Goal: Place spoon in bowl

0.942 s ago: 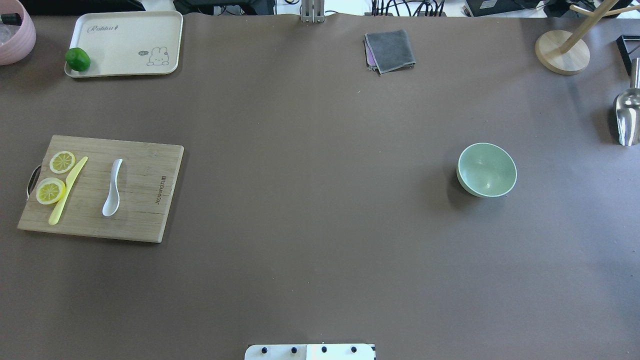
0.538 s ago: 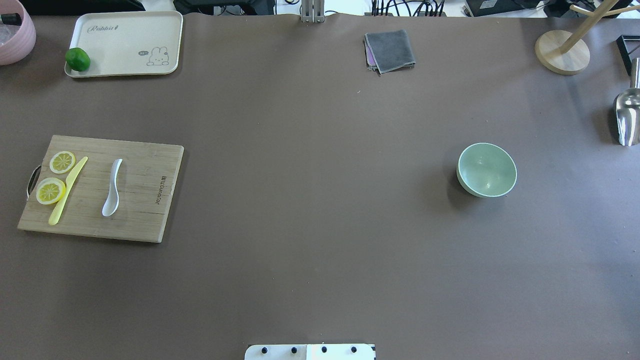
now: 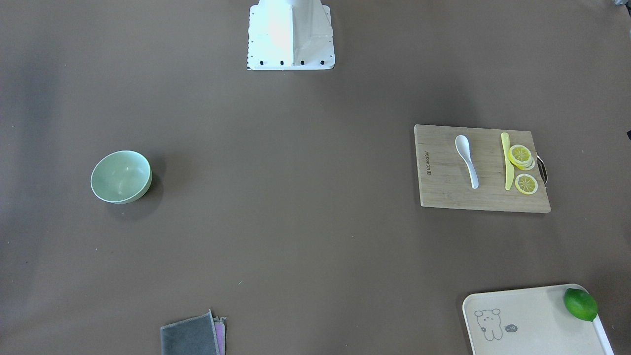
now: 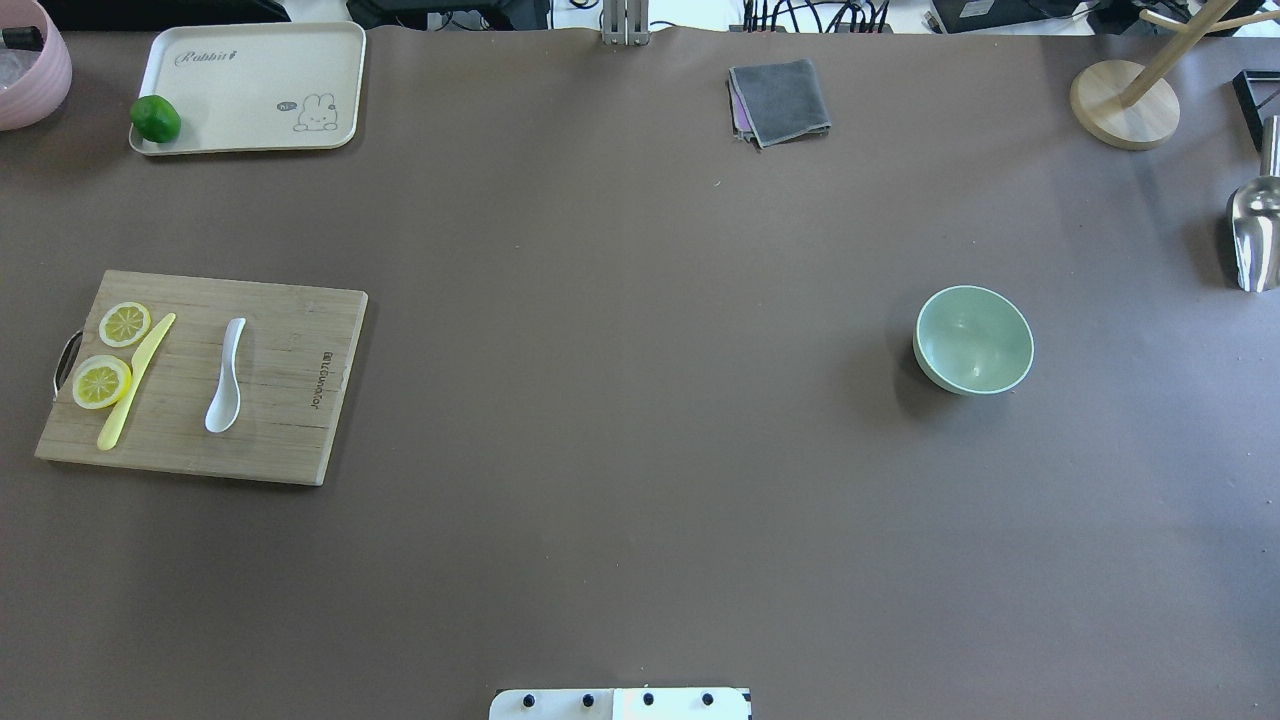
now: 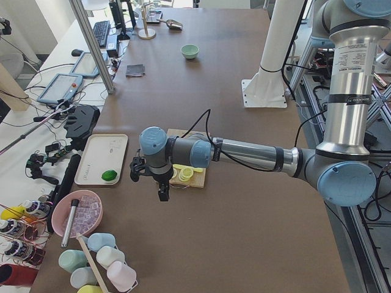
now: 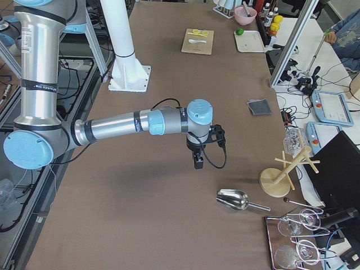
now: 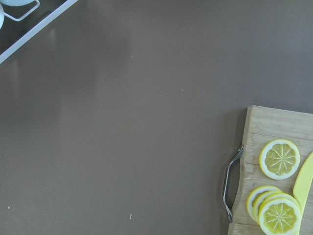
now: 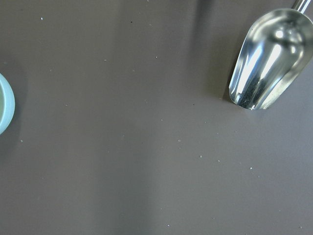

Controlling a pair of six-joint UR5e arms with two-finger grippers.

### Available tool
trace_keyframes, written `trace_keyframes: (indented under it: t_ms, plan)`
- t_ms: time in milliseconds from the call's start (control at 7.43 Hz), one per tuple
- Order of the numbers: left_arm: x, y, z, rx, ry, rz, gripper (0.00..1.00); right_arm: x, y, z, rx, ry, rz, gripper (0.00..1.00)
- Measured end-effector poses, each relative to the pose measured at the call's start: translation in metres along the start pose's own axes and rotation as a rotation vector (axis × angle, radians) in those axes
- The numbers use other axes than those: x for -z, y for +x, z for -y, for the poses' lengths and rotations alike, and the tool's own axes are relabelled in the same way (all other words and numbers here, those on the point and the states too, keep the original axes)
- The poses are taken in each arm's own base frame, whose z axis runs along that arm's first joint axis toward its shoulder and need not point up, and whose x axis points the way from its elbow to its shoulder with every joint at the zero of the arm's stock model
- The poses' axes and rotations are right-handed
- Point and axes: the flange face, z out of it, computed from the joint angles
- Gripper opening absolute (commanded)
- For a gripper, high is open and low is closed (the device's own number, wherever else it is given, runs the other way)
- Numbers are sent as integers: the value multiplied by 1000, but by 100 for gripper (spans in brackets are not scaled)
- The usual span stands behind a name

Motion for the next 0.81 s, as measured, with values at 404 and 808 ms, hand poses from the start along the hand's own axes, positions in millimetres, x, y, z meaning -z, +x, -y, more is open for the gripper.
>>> trace_keyframes:
  t_ms: [404, 808]
  plan:
    - [9, 15, 9, -53, 44, -9, 98, 0, 0, -2, -1, 0, 1, 100]
    - [4, 7, -5, -63, 63, -17, 98, -1, -1, -6, -10, -3, 16, 100]
